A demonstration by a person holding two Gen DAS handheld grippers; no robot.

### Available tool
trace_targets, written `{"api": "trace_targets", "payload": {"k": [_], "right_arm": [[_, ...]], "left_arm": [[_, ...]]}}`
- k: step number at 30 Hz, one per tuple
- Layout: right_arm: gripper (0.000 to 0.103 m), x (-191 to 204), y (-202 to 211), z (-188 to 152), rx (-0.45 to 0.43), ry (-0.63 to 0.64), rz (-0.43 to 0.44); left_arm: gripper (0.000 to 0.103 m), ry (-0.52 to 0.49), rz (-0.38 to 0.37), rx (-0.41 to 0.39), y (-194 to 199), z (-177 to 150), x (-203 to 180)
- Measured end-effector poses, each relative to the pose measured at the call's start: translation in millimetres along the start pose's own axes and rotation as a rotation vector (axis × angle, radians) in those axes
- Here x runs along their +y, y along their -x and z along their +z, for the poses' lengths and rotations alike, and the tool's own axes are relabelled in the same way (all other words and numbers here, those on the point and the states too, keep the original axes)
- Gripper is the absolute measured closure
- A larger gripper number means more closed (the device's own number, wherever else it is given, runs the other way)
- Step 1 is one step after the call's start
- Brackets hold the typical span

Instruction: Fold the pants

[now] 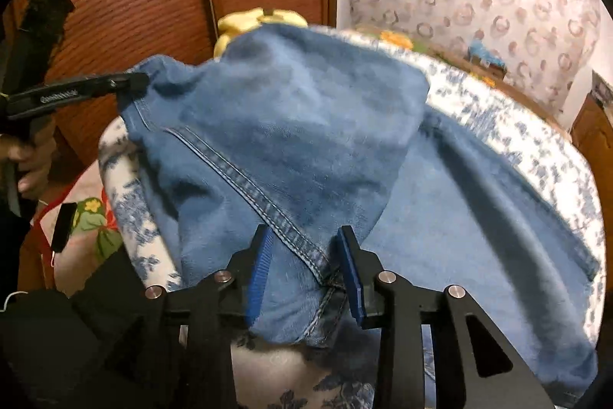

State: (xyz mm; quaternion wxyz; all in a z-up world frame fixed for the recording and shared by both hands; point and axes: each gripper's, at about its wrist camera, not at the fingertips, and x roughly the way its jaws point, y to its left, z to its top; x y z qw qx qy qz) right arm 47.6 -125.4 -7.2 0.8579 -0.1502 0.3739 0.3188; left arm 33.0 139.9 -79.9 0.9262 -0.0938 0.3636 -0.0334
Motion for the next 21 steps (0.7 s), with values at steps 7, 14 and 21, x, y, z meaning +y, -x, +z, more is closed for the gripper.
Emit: {"api": "trace_targets", "payload": {"k": [7, 14, 21], "right_arm": [[0.075, 5.6, -8.7, -7.1, 0.006, 0.017, 0.004], [0.098, 2.0, 0.9, -10.1, -0.005, 0.034, -0.009], [0.098, -3.5, 49.3, -15.6, -0.092, -0.008, 0.041]], "left_arm": [[0.094, 0.011, 0.013, 0.039, -12.7, -9.4, 7.1], [0.094, 0.02, 0.016, 0.036, -12.9, -10.9, 10.3], [0.094, 0.035, 0.014, -0.016, 3.1, -10.5, 11.3]]}}
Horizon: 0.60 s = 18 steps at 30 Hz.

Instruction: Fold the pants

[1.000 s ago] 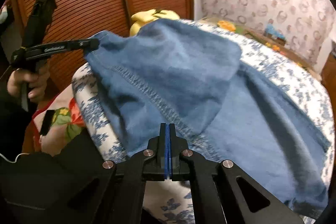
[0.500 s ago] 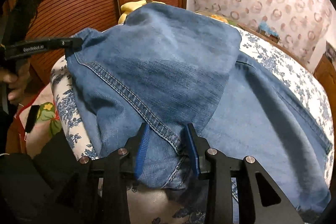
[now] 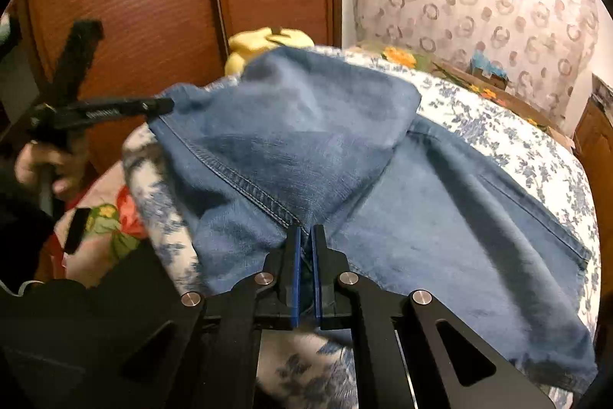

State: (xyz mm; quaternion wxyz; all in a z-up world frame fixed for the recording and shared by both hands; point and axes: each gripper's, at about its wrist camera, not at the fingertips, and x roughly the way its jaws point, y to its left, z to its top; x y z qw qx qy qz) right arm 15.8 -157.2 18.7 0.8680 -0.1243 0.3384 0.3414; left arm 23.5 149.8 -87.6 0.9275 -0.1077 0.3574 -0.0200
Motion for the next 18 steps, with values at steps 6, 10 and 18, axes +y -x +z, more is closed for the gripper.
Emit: {"api": "trace_targets", "payload": {"k": [6, 10, 18], "right_arm": [[0.098, 4.7, 6.0, -15.6, 0.036, -0.007, 0.043], [0.092, -5.7, 7.3, -14.7, 0.017, -0.054, 0.054], [0.083, -8.9, 5.0, 8.2, -0.053, -0.072, 0.031]], "left_arm": [[0.094, -0.013, -0.001, 0.002, 10.7, -6.4, -2.5], [0.094, -0.023, 0.012, 0.039, 7.8, -16.3, -0.2], [0.08, 0.005, 0.011, 0.029, 13.1, -9.0, 4.2]]}}
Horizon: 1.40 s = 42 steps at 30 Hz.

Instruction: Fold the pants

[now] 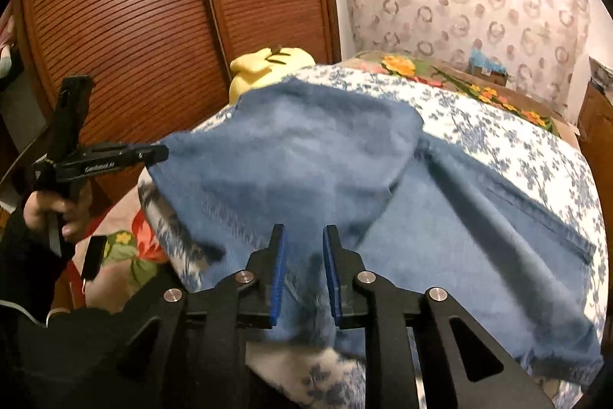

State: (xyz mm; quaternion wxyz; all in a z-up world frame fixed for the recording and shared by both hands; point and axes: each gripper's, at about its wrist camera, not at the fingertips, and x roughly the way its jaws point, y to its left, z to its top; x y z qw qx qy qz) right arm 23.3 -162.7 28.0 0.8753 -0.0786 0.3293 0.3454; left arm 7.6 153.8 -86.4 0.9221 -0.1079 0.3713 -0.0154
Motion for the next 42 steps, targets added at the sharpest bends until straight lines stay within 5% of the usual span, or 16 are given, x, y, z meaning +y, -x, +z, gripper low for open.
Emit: {"api": "trace_targets", "payload": {"k": [4, 15, 27, 29, 36, 42], "right_arm": [[0.078, -0.7, -18.8, 5.7, -0.005, -0.004, -0.018], [0.066, -55.6, -62.6, 47.3, 0.014, -0.059, -0.093], [0.067, -106.9, -150.8, 97.6, 0.152, -0.203, -0.004], [0.097, -105.8, -151.9, 102.4, 0.14, -0.185, 0.02], [0.098, -80.5, -103.6, 131.6, -0.137, -0.046, 0.038], [0.098, -76.3, -120.1, 148.3, -0.159, -0.02, -0.074]], "left_arm": [[0.051, -0.011, 0.005, -0.034, 6.2, 12.3, -1.0], [0.048, -0.094, -0.028, -0.034, -17.2, 33.5, -45.1], [0.048, -0.143, -0.05, 0.0, -42.8, 37.3, -72.2], [0.048, -0.141, -0.046, 0.011, -46.6, 35.1, -70.6], [0.048, -0.124, -0.034, 0.015, -48.1, 32.7, -62.1], [0.049, -0.116, -0.026, 0.01, -47.8, 32.6, -58.3]]}}
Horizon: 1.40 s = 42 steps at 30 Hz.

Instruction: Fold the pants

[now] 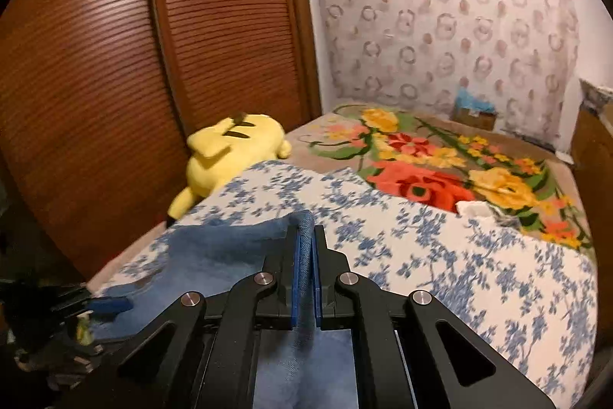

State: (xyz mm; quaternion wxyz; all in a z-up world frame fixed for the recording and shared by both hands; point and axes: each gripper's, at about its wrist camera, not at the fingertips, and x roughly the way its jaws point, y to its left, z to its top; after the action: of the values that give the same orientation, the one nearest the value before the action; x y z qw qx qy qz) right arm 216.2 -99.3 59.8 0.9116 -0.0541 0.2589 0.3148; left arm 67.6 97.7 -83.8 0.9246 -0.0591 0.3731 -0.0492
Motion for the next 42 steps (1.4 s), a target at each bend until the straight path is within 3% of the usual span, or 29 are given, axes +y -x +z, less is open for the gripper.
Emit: {"api": "trace_targets", "payload": {"k": [6, 10, 15, 25, 32, 33, 34, 42], "right_arm": [[0.098, 20.3, -16.9, -0.1, 0.071, 0.036, -0.043], [0.08, 18.4, -15.6, -3.1, 0.105, 0.027, -0.08], [0.078, 24.9, 29.0, -27.7, 0.11, 0.011, -0.082], [0.078, 59.6, 93.9, -105.5, 0.218, -0.01, -0.05], [0.079, 71.5, 97.4, -127.6, 0.274, -0.026, -0.008], [0.081, 70.7, 95.9, -128.2, 0.281, -0.028, -0.007], [0.094, 71.9, 96.7, -129.3, 0.291, -0.026, 0.009], [0.098, 75.9, 136.9, -132.9, 0.286, -0.018, 0.056]], "left_arm": [[0.048, 0.01, 0.003, 0.002, -1.8, -0.4, 4.8], [0.048, 0.005, 0.009, 0.004, -2.1, 0.1, 5.1], [0.048, 0.006, 0.008, 0.017, -6.3, -0.3, 5.9], [0.049, -0.076, -0.029, 0.016, -14.7, 19.8, -17.7], [0.049, -0.083, 0.018, 0.067, -37.0, 17.3, -15.4], [0.049, -0.071, 0.028, 0.078, -41.7, 15.4, -12.3], [0.049, -0.063, 0.031, 0.083, -44.0, 14.0, -10.5], [0.049, -0.052, 0.051, 0.084, -52.2, 9.3, -7.3]]}}
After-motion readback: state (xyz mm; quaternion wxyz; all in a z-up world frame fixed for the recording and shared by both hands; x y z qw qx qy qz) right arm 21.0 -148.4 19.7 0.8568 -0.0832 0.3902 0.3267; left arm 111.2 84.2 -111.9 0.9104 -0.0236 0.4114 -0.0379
